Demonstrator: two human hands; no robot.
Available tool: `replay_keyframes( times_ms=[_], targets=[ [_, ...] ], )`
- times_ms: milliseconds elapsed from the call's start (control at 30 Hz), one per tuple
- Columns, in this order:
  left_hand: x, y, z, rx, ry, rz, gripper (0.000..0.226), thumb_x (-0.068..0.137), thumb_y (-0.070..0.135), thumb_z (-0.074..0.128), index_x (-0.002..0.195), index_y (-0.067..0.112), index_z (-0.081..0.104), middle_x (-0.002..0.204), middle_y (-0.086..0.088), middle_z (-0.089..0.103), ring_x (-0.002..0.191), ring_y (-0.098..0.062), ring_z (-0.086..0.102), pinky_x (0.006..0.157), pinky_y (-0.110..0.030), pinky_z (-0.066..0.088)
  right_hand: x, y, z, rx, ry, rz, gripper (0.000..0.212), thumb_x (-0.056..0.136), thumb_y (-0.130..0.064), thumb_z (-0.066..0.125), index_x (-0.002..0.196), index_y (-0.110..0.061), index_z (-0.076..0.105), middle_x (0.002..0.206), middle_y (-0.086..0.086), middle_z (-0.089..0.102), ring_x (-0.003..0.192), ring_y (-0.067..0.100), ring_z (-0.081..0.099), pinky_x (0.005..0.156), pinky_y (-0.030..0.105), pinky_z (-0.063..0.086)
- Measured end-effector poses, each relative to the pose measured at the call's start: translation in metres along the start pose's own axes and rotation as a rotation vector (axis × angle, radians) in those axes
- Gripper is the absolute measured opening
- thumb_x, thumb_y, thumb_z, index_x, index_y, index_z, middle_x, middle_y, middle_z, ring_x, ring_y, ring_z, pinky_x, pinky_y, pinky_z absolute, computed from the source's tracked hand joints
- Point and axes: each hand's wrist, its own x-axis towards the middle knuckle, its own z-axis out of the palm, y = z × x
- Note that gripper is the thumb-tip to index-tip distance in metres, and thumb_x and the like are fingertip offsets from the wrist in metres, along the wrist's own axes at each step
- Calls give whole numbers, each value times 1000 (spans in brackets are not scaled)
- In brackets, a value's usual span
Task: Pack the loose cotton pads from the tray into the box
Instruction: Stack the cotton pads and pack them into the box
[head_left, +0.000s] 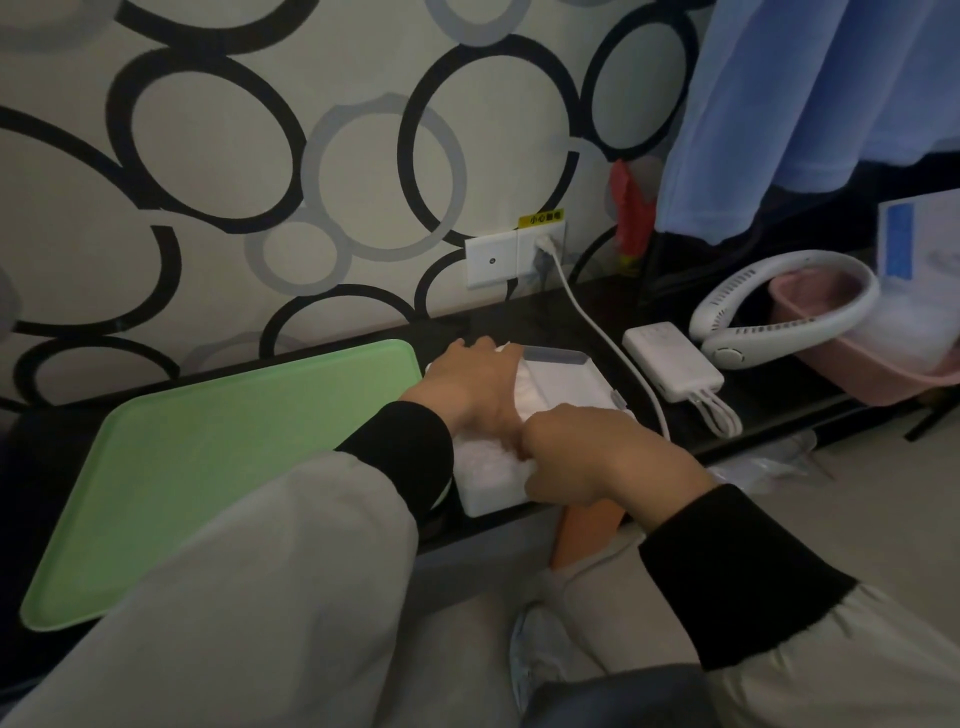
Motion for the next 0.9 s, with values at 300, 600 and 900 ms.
replay_keyframes(
  times_ms=[300,600,900],
  targets=[
    [-6,1,-2,-29,-2,-19,131,45,77,74,154,28,18,152,-5,35,141,-38,27,116,-54,29,-4,8,-1,91,-64,1,39,90,-40,61,122,-19,63,112,5,64,99,22,60,84,34,50],
    [-6,-1,3,-41,18,-14,132,48,79,73,155,29,16,155,-5,31,145,-40,23,118,-55,26,4,2,12,4,-57,36,47,85,-46,66,124,-21,60,109,5,62,95,24,59,90,39,51],
    [1,-6,12,-41,40,-1,145,31,93,57,155,31,14,156,-4,30,145,-35,26,121,-55,17,-16,32,1,303,97,-69,26,86,-27,66,111,-33,71,97,-11,62,76,3,55,67,18,47]
  ],
)
